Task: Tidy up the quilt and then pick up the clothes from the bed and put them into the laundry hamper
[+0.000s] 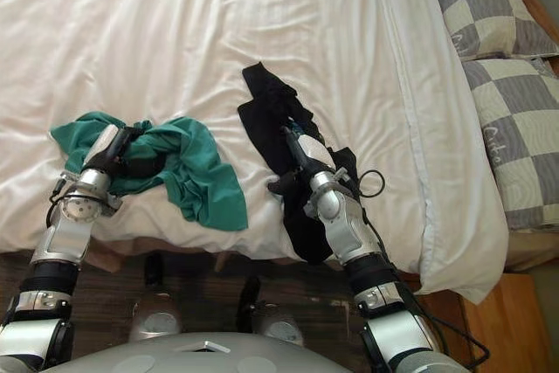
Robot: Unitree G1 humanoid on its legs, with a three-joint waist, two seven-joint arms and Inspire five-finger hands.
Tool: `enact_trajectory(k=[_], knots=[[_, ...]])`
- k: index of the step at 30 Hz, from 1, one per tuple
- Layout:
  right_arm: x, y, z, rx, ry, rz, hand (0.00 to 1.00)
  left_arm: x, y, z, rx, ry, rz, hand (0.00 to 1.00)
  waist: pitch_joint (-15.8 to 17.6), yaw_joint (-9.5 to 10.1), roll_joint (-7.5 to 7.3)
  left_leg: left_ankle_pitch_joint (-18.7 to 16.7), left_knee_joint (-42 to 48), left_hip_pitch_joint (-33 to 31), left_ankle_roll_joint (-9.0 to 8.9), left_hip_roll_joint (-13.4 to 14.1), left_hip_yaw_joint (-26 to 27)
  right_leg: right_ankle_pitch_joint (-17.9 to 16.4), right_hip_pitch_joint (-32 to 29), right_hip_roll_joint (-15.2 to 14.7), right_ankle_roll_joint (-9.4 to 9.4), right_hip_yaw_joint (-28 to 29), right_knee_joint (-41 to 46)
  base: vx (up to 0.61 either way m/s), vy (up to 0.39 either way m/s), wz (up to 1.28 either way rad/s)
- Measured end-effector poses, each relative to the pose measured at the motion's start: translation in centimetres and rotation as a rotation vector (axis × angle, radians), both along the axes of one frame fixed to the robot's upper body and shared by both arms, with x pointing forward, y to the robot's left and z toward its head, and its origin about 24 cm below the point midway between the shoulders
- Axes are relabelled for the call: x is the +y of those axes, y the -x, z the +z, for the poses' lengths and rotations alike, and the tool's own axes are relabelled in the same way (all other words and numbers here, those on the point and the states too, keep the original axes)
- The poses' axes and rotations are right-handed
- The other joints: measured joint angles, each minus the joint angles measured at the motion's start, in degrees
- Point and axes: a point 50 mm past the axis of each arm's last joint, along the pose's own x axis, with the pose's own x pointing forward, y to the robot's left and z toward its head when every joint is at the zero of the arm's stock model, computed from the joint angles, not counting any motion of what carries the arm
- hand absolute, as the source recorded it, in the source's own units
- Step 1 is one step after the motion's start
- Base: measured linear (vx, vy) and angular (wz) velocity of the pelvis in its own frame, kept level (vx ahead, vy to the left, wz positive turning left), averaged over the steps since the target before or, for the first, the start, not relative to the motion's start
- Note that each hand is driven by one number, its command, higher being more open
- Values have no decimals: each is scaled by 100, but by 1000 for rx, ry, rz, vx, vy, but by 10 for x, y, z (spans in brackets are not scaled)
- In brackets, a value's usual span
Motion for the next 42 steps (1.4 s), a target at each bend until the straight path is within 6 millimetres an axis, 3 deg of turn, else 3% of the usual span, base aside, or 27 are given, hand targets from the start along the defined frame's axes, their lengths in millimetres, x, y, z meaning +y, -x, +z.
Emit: enact_trajectory(k=[3, 11, 23, 33, 39, 42], knots=[[-8, -5, -6, 51, 24, -60, 100, -4, -6, 12, -53, -9, -29, 0, 110, 18, -93, 27, 0, -152, 4, 1, 10, 13, -91, 11, 24, 14, -77, -55, 33, 9], [-13, -19, 8, 33, 18, -103, 100, -8, -13, 39, -152, -44, -84, 0, 388, 81, -371, 135, 0, -320, 85, -43, 107, 72, -265, -12, 118, 185, -85, 0, 6, 0], [-16, -22, 9, 38, 8, -120, 100, -10, -15, 53, -185, -88, -118, 0, 547, 153, -612, 161, -2, -329, 89, -47, 171, 77, -293, -5, 127, 302, -96, 1, -5, -1], [-46, -23, 19, -23, -270, -302, 100, -17, -18, 65, -212, -95, -161, 0, 602, 139, -654, 204, -2, -537, 148, -177, 269, 114, -496, -114, 188, 478, -183, -7, -11, -2], [-70, -21, 42, -144, -575, -415, 100, -15, -16, 68, -226, -95, -153, 0, 669, 123, -660, 205, -2, -531, 150, -204, 323, 114, -538, -119, 188, 548, -176, -16, -29, -4], [-81, -18, 51, -192, -622, -445, 100, -15, -14, 67, -222, -95, -142, 0, 668, 103, -660, 207, -2, -512, 152, -212, 342, 142, -531, -109, 227, 555, -171, -15, -49, -2]])
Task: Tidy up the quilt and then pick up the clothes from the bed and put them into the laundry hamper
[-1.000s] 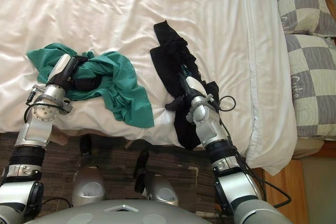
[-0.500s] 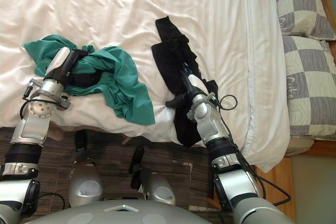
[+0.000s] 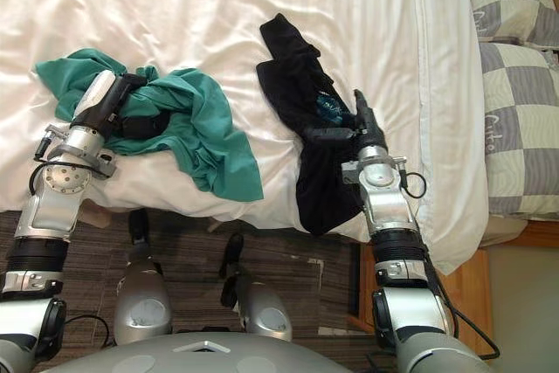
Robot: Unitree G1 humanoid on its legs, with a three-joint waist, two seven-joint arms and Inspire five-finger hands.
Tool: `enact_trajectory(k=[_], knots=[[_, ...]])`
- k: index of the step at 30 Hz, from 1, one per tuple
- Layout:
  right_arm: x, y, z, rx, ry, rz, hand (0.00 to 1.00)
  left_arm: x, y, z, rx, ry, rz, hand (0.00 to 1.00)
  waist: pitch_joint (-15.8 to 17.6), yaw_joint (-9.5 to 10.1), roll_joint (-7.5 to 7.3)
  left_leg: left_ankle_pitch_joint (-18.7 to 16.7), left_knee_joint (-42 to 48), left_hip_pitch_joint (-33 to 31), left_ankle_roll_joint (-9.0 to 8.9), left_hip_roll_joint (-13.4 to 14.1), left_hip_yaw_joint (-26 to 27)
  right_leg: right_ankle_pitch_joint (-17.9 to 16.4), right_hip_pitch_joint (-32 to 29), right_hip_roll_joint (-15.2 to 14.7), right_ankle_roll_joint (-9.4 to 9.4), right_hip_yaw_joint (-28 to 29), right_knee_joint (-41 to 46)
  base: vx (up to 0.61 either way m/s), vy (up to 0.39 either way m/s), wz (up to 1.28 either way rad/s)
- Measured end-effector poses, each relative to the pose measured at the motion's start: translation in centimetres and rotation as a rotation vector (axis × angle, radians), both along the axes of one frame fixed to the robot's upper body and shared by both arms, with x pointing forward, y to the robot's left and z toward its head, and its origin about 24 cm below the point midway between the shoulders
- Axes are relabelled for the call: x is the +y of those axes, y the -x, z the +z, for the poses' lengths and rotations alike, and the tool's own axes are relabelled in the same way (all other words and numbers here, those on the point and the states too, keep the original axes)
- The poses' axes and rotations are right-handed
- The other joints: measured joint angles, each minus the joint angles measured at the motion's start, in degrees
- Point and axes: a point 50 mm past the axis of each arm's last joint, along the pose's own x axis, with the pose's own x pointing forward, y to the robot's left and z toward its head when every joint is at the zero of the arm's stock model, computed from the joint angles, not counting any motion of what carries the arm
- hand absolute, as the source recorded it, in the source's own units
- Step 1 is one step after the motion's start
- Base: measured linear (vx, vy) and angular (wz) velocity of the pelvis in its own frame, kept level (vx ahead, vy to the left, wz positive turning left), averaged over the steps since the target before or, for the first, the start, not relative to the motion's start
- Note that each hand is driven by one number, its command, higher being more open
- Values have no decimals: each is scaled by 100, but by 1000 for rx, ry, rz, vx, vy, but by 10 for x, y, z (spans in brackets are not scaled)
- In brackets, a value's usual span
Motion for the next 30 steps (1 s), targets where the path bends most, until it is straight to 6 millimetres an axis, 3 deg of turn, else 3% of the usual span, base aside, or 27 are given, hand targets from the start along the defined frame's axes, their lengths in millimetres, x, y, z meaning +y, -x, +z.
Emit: enact_trajectory(k=[9, 18, 24, 30], knots=[[-6, 3, 9, -43, -13, -21, 100, 6, 3, -1, 0, 6, 30, 0, 18, -114, 28, 0, 0, 43, 0, 1, 6, 40, 38, 0, 6, -1, 3, -22, -51, 0], [-9, 1, 27, -87, -2, -11, 100, 7, 2, 3, -16, 39, 22, 0, 132, -123, 191, 1, 1, -39, 1, -3, -1, 41, -48, -10, 5, -3, 4, -28, -42, 0], [-12, -9, 50, -128, 21, -15, 100, 1, -4, 17, -53, 78, -15, 0, 300, -106, 463, 47, 2, -299, 29, -22, -15, 94, -289, -33, -3, -49, -3, -43, -29, 1], [-12, -25, 55, -79, 12, -29, 100, -7, -11, 30, -99, 121, -53, 0, 337, -110, 660, 52, 2, -683, 26, -98, -83, 255, -665, -125, -4, -75, -8, -64, -13, 1]])
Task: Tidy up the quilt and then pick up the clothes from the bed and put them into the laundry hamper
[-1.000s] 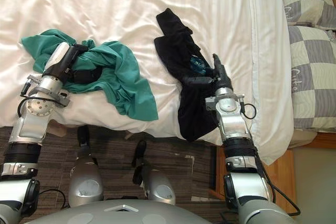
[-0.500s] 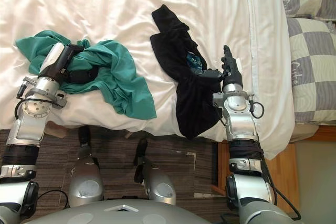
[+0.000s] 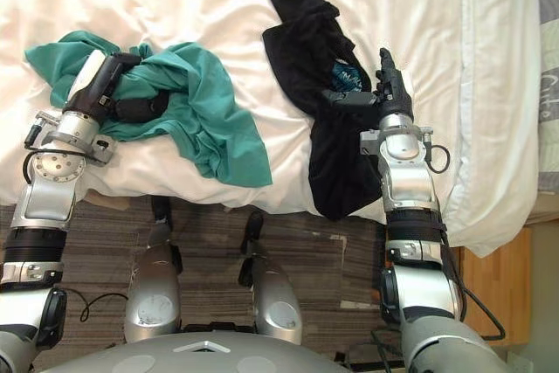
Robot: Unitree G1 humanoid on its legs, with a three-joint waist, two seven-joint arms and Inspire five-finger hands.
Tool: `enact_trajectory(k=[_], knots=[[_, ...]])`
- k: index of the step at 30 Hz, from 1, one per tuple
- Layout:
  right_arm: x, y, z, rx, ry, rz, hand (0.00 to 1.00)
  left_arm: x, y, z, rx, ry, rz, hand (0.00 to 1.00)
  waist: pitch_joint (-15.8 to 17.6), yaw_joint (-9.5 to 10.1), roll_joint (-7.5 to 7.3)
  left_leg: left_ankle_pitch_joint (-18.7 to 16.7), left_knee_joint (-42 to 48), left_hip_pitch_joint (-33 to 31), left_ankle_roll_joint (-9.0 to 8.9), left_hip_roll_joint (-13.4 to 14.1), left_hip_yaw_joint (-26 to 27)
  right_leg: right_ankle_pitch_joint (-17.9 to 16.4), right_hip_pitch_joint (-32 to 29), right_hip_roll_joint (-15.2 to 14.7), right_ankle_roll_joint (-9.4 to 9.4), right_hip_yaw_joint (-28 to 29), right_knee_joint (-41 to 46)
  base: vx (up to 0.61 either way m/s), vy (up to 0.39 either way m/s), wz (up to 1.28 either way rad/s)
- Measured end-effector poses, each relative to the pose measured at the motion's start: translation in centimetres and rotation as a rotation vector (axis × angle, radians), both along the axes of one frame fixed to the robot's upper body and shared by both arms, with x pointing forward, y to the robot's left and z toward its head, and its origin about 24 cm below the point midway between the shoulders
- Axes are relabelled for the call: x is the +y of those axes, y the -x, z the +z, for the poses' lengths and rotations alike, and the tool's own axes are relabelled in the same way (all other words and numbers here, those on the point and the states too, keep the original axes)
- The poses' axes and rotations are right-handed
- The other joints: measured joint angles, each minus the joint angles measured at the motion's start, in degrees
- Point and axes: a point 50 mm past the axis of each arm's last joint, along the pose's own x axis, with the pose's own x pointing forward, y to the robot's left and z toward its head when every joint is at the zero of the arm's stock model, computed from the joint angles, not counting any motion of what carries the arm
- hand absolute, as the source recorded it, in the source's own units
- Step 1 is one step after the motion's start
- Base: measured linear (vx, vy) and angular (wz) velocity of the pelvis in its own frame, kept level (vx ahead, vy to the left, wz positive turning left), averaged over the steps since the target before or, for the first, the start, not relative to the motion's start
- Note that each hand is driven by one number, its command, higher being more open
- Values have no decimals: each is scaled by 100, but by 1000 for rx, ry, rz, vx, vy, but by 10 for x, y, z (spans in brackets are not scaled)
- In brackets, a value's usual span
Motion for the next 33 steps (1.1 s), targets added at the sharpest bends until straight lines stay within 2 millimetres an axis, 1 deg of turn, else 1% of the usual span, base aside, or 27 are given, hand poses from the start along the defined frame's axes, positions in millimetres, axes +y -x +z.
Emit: enact_trajectory(k=[2, 4, 5, 6, 9, 10, 11, 12, 13, 14, 15, 16, 17, 19, 20, 22, 23, 24, 25, 27, 28, 29, 30, 31, 32, 33], knots=[[-6, -2, 1, 36, 25, -5, 100, -5, -3, 4, -12, 17, -22, 0, -1, -4, 88, -1, 0, -152, -1, -28, -31, 7, -125, -34, 11, -22, -14, -87, 25, 7], [-8, -5, 5, 38, 26, -13, 100, -7, -4, 7, -25, 17, -27, 0, -2, -23, 113, -2, 0, -249, -2, -82, -61, 40, -208, -78, 43, -20, -55, -68, 36, 3], [-13, -5, 7, 42, 33, -21, 100, -10, -5, 9, -31, 19, -38, 0, -13, -38, 140, -2, 0, -321, -2, -120, -107, 54, -259, -108, 44, -20, -80, -44, 33, 4], [-15, -6, 8, 39, 27, -24, 0, -12, -6, 10, -36, 19, -43, 0, -11, -38, 142, -2, 0, -353, -2, -124, -109, 55, -293, -133, 45, -19, -75, -57, 39, 7], [-22, -9, 11, 41, 18, -41, 0, -15, -8, 14, -59, 46, -52, 0, -25, -166, 170, -16, 0, -528, -19, -250, -171, 63, -472, -252, 58, -14, 3, -57, 55, 14], [-25, -9, 12, 28, 12, -62, 0, -18, -10, 16, -65, 44, -63, 0, -49, -219, 124, -191, 0, -614, -236, -365, -126, 65, -553, -385, 59, 2, -20, -47, 102, 26], [-29, -10, 14, 9, 7, -81, 0, -21, -14, 20, -70, 46, -71, 0, -89, -317, -70, 124, 606, -845, 280, -640, -189, 59, -732, -714, 66, 26, 13, -6, 83, 19], [-31, -9, 18, -7, 6, -88, 0, -22, -14, 19, -71, 52, -70, 0, -81, -330, -82, -137, 931, -908, 462, -686, -300, 72, -765, -753, 87, 30, 5, 60, 50, -11], [-37, -8, 22, -34, 5, -100, 0, -23, -14, 13, -60, 65, -73, 0, -183, -322, 151, -280, 511, -747, 452, -635, -210, 80, -756, -691, 87, 7, -125, 82, 18, -30], [-40, -7, 24, -60, -21, -111, 0, -23, -14, 15, -71, 70, -80, 0, -193, -366, 266, -171, -10, -571, 391, -621, -134, 112, -859, -562, 26, -13, 53, 54, 25, -18], [-41, -7, 24, -68, -32, -114, 0, -24, -14, 16, -76, 72, -80, 0, -184, -426, 320, -139, -9, -600, 375, -572, -151, 128, -819, -442, -15, -61, 179, 10, 15, 14], [-41, -8, 20, -71, -59, -112, 0, -24, -15, 15, -78, 78, -75, 0, -184, -459, 305, -57, -8, -570, 322, -546, -140, 184, -674, -306, -132, -49, 198, -9, -3, 17], [-42, -7, 16, -77, -71, -111, 0, -23, -15, 13, -71, 79, -71, 0, -175, -447, 292, -46, -10, -510, 312, -536, -110, 158, -649, -310, -156, -75, 213, -15, -1, 4], [-37, -3, 7, -102, -104, -85, 0, -18, -14, 2, -42, 93, -44, 0, -172, -438, 288, -40, -10, -288, 302, -528, -70, 147, -464, -311, -141, -64, 191, -6, -9, -18], [-28, 5, -11, -99, -140, -54, 0, -13, -11, -9, -12, 114, -15, 0, -172, -456, 286, -36, -10, -86, 295, -516, -7, 147, -273, -304, -141, -28, 150, 46, -72, -25], [-12, 30, -47, -98, -204, -15, 0, -7, -4, -29, 26, 156, 36, 0, -181, -492, 290, -123, -11, 260, 286, -513, 77, 149, 78, -295, -144, 13, 40, 70, -81, -20], [-7, 38, -59, -84, -222, -10, 0, -6, -1, -35, 42, 170, 50, 0, -188, -516, 290, -158, -12, 350, 279, -514, 96, 151, 182, -295, -147, 16, 10, 100, -81, -13], [5, 58, -85, -44, -270, -8, 0, -4, 5, -50, 75, 205, 99, 0, -210, -595, 292, -249, -11, 593, 265, -512, 159, 138, 410, -298, -164, 21, -15, 108, -83, -8], [9, 65, -94, -35, -293, -11, 0, -4, 8, -56, 93, 224, 116, 0, -245, -634, 302, -276, -12, 666, 263, -512, 175, 124, 483, -298, -163, 21, -24, 139, -107, -11], [24, 94, -126, 30, -368, -31, 0, -1, 21, -85, 191, 264, 194, 0, -539, -750, 331, -402, -11, 974, 223, -514, 250, 74, 796, -294, -151, 25, -107, 147, -101, -10], [27, 101, -134, 48, -383, -38, 0, 0, 25, -93, 221, 274, 214, 0, -633, -783, 347, -440, -11, 1070, 212, -516, 267, 53, 888, -294, -151, 26, -111, 163, -98, -13], [33, 114, -148, 84, -409, -56, 0, -1, 34, -110, 284, 300, 247, 0, -840, -807, 375, -476, -11, 1263, 219, -520, 308, 10, 1051, -294, -142, 34, -112, 130, -75, -12], [35, 121, -154, 98, -422, -67, 0, -1, 39, -119, 316, 324, 261, 0, -946, -813, 390, -515, -11, 1349, 211, -519, 319, -13, 1129, -293, -109, 38, -112, 165, -92, -13], [38, 131, -162, 115, -447, -84, 0, -1, 48, -133, 367, 366, 278, 0, -1136, -855, 432, -574, -11, 1494, 197, -518, 327, -51, 1270, -293, -75, 40, -112, 152, -80, -7], [42, 137, -165, 110, -468, -93, 0, -1, 56, -145, 404, 408, 290, 0, -1268, -905, 481, -625, -11, 1611, 185, -518, 340, -98, 1383, -291, -71, 37, -113, 139, -70, -3], [43, 139, -164, 94, -486, -97, 0, -2, 58, -148, 412, 434, 290, 0, -1312, -931, 511, -646, -11, 1668, 172, -517, 353, -110, 1437, -291, -72, 37, -121, 111, -47, -7]])
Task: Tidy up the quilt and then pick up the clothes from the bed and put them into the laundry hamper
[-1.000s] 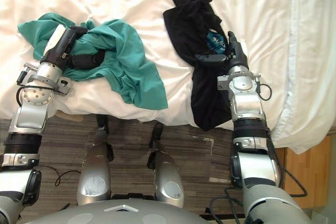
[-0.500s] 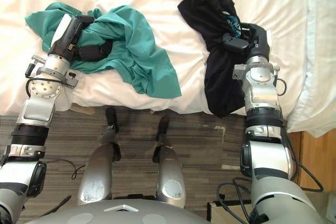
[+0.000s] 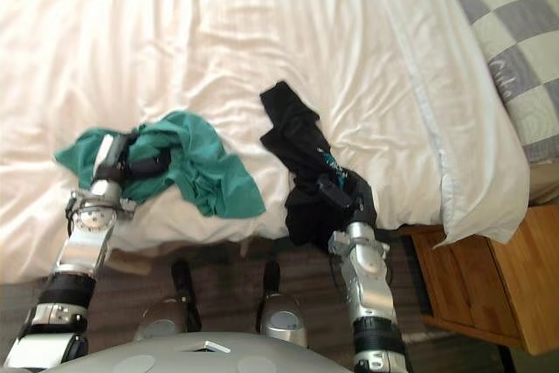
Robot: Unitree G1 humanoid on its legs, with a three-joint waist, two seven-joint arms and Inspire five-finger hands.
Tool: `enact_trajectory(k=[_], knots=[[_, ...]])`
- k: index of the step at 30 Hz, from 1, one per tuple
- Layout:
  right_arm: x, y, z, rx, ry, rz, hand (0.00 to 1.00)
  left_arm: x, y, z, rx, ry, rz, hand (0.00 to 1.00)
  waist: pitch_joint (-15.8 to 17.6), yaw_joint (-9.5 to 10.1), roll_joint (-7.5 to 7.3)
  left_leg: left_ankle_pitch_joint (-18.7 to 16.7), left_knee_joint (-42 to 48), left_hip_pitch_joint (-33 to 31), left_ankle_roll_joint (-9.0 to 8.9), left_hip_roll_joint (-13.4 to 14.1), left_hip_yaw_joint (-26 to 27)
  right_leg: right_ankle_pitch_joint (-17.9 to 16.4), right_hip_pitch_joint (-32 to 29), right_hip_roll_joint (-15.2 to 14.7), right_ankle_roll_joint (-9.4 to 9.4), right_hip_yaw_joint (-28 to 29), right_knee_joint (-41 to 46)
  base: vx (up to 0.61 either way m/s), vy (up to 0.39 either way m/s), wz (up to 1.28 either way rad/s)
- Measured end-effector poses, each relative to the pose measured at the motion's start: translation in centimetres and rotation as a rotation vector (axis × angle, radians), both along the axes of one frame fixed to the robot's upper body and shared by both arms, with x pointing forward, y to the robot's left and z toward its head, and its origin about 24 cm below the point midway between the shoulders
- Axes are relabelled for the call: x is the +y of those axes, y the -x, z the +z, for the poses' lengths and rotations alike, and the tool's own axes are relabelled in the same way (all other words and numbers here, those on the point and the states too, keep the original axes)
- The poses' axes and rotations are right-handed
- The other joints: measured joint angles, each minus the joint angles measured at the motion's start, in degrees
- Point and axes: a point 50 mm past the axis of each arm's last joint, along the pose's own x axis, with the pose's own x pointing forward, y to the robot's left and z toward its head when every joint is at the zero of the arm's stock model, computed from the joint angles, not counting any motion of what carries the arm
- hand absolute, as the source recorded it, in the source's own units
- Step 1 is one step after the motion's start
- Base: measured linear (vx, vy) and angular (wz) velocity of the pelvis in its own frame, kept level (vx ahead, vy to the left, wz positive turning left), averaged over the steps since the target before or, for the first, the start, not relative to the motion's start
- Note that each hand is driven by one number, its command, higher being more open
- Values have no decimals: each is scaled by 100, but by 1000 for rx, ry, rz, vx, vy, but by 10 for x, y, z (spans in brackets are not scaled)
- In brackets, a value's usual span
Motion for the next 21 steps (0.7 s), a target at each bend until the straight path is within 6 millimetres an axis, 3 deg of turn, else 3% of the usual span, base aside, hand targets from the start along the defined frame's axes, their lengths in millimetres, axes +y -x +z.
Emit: enact_trajectory(k=[5, 8, 10, 12, 14, 15, 17, 18, 21], knots=[[1, 17, 10, -232, -313, -114, 0, -7, 32, -32, 32, 299, 42, 0, -280, -49, 174, -107, 0, 316, -28, -14, 89, -48, 310, 6, 55, 25, -93, 54, -20, -8], [-1, 36, 3, -270, -411, -101, 0, -20, 62, -43, -30, 367, 15, 0, -416, -206, 160, -109, 0, 407, -27, -27, -150, -142, 486, -9, 74, -197, 14, 50, -42, 30], [-1, 59, -8, -248, -464, -96, 0, -38, 80, -48, -38, 424, -34, 0, -455, -194, 130, -118, -2, 426, -27, -43, -338, -337, 519, -48, 72, -367, 272, 21, -16, 50], [11, 97, -29, -150, -560, -103, 0, -58, 109, -59, -10, 530, -35, 0, -445, -171, 183, -211, -2, 433, 11, -60, -703, -762, 507, -46, -52, -192, 847, 7, -16, 82], [22, 119, -42, -55, -567, -86, 0, -65, 123, -65, 11, 557, -11, 0, -485, -198, 138, -199, -2, 410, 27, -68, -944, -1219, 543, 65, -163, 317, 996, 3, -56, 90], [36, 139, -57, 61, -567, -43, 0, -65, 134, -72, 25, 593, 31, 0, -527, -181, 58, -193, 0, 364, 27, -126, -1140, -1554, 596, 227, -45, 835, 1035, -18, -134, 102], [60, 160, -80, 244, -566, 90, 0, -65, 154, -92, 85, 711, 165, 0, -606, -82, 143, -132, 0, 297, 50, -152, -1294, -1769, 593, 404, -193, 1031, 1166, -33, -119, 86], [57, 156, -79, 243, -515, 156, 0, -66, 167, -106, 131, 778, 246, 0, -637, 2, 197, -105, 0, 268, 49, -147, -1294, -1786, 614, 392, -186, 913, 1147, -12, -52, 50], [57, 153, -83, 286, -439, 302, 0, -53, 185, -117, 145, 849, 295, 0, -694, 77, 295, -5, 2, 147, 46, -184, -1416, -1819, 696, 327, -125, 546, 1107, 23, -46, 61]])
